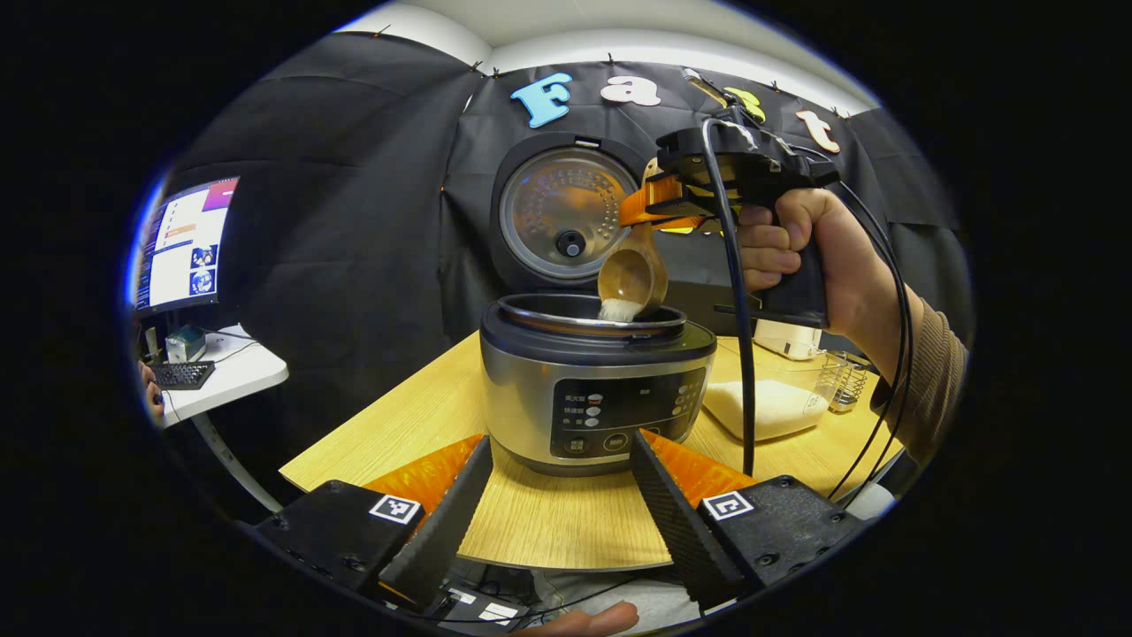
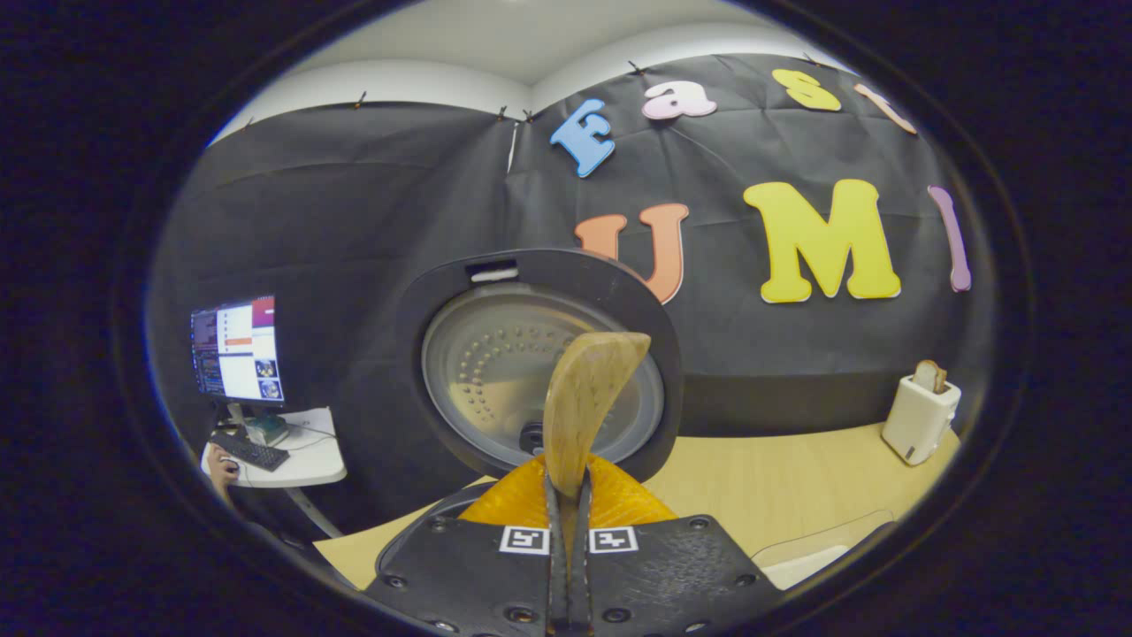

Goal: Close the left gripper, press the button to open the rice cooker; take a wooden spoon from the chopstick holder with the right hand, scoop a spoonful of rice and pour it into the rice cooker, then put the wooden spoon back into the chopstick holder.

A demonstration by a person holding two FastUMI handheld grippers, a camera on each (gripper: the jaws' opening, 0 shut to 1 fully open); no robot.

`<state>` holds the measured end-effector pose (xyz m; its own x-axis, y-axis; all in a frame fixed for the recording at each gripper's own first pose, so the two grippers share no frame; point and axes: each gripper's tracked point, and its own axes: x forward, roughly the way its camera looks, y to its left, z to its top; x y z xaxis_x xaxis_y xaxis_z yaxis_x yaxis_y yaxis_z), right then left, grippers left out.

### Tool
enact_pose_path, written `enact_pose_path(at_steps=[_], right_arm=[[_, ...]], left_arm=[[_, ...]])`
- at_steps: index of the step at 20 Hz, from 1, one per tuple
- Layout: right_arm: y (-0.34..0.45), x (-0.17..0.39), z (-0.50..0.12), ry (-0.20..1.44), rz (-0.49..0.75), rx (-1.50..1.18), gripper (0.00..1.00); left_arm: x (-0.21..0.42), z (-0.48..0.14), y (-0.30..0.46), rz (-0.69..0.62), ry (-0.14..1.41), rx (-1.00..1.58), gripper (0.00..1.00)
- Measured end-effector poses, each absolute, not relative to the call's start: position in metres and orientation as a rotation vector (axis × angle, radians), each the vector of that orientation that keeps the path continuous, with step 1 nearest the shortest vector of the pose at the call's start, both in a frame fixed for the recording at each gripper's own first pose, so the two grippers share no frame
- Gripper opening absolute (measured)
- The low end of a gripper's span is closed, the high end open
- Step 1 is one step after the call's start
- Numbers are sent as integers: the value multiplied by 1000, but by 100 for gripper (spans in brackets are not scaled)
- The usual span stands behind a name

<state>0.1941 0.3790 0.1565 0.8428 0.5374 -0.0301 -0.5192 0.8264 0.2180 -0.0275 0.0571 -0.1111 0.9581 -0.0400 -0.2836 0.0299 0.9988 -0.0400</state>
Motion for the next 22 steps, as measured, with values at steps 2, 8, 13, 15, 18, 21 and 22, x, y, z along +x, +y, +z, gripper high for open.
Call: enact_pose_path(at_steps=[2,8,13,15,18,21,22], right_arm=[[382,192,158,59,553,132,0],[379,178,154,-11,510,-11,2],[370,171,164,-42,510,-9,2],[359,170,170,-61,491,-11,3],[336,167,174,-73,462,11,2],[304,165,170,-51,440,76,2],[291,166,169,-45,428,91,2]], left_arm=[[-28,-114,58,-27,294,-31,100],[-29,-120,55,-19,316,-9,99],[-29,-119,54,2,316,4,95],[-29,-120,53,8,323,-2,99],[-29,-118,47,11,327,-4,100],[-30,-113,44,29,321,6,99],[-30,-111,41,29,319,13,99]])
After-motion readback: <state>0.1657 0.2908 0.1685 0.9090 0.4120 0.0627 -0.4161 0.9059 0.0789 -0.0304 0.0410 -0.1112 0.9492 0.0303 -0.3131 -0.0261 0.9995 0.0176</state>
